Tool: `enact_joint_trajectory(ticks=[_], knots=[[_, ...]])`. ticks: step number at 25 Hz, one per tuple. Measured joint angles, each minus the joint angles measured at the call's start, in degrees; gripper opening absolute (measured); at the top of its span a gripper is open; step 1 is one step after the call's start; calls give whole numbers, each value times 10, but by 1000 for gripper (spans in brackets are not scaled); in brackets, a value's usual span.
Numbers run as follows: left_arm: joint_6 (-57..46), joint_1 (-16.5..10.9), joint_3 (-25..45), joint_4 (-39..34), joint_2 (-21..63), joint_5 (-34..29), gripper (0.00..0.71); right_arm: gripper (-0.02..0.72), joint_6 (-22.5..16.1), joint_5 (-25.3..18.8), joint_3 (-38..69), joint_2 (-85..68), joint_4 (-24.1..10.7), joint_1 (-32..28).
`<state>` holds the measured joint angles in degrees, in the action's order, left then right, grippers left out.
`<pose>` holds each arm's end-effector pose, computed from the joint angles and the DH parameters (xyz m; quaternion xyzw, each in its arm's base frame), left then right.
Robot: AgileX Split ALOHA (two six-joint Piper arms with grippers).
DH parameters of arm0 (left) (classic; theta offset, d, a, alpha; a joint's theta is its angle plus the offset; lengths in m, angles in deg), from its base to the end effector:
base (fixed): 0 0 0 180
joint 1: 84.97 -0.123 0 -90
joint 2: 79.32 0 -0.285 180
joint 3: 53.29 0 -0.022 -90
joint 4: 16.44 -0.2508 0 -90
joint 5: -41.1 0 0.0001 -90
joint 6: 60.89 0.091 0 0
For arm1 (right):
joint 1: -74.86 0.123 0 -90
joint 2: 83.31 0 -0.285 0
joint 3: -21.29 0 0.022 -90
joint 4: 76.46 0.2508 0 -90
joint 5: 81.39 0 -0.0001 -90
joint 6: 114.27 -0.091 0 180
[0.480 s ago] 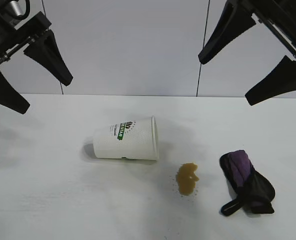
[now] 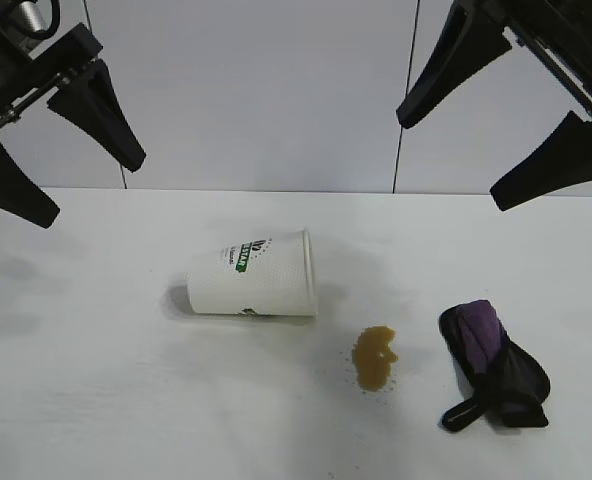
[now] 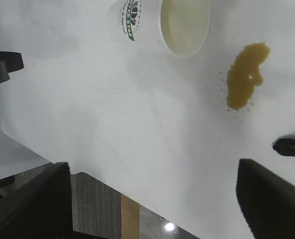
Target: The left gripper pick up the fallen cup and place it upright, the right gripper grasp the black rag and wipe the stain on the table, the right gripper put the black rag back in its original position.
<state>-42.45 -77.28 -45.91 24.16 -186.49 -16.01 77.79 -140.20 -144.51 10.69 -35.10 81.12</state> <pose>0.3324 -0.0951 0.2378 0.0491 0.9489 -0.2965 0.0964 0.2841 0.0829 0.2796 -0.0023 0.9412 0.3151 0.1219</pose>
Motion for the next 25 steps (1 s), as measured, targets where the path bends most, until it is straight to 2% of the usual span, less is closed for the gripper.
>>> enact_joint_trajectory(ticks=[11, 17, 22, 25], knots=[[0, 0, 0, -4, 0, 1, 658, 623, 0, 0, 0, 0, 0, 0], [3, 0, 0, -24, 0, -42, 658, 623, 0, 0, 0, 0, 0, 0], [108, 1, -22, -16, 0, -57, 658, 623, 0, 1, 0, 0, 0, 0], [199, 18, -45, 6, 0, -55, 658, 623, 0, 1, 0, 0, 0, 0]])
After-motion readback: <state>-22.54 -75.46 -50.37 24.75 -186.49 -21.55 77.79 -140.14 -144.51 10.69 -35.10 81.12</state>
